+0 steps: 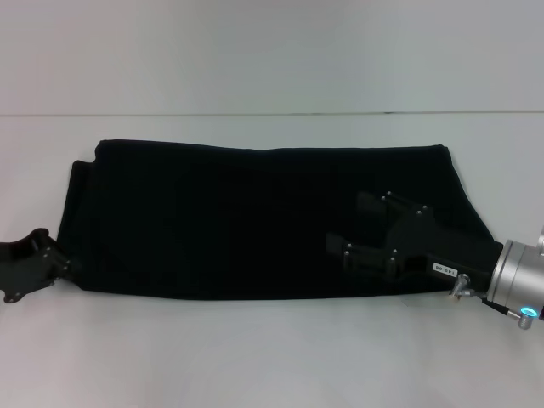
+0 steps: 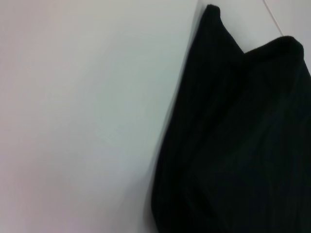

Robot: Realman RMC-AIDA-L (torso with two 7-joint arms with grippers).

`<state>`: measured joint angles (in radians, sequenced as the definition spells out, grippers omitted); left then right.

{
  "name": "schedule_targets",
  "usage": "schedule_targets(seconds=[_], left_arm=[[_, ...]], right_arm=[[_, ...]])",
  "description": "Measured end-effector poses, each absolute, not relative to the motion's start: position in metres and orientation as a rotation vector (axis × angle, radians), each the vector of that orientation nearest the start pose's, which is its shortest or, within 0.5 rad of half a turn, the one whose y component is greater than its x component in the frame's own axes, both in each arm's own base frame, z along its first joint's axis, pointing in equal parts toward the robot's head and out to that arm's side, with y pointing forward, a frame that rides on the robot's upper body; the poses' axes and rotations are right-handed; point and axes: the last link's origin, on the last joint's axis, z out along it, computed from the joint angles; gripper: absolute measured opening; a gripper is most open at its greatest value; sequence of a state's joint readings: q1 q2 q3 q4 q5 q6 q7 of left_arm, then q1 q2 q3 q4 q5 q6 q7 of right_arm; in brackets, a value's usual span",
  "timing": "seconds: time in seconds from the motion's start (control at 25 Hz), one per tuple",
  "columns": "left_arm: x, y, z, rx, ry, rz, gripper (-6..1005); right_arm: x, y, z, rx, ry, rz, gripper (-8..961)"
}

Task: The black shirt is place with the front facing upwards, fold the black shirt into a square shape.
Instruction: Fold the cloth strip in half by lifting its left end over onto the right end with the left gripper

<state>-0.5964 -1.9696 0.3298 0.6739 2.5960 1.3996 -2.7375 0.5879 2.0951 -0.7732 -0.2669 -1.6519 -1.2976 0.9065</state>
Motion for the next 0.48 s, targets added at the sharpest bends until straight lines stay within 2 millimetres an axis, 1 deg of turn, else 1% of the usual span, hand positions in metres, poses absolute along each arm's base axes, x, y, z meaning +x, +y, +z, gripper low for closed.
schedule_targets(seconds=[0.32,0.48], left_arm=[[-0.364,0.335,0.073,1.958,2.855,0.662,16],[-0.372,0.33,0.084,1.964,2.88,0.722,16]], right_arm=[[0.261,0.339,-0.055,-2.472,0.493,0.833,925],[0.263,0.339,-0.055,-2.465,0.499,0.825,925]])
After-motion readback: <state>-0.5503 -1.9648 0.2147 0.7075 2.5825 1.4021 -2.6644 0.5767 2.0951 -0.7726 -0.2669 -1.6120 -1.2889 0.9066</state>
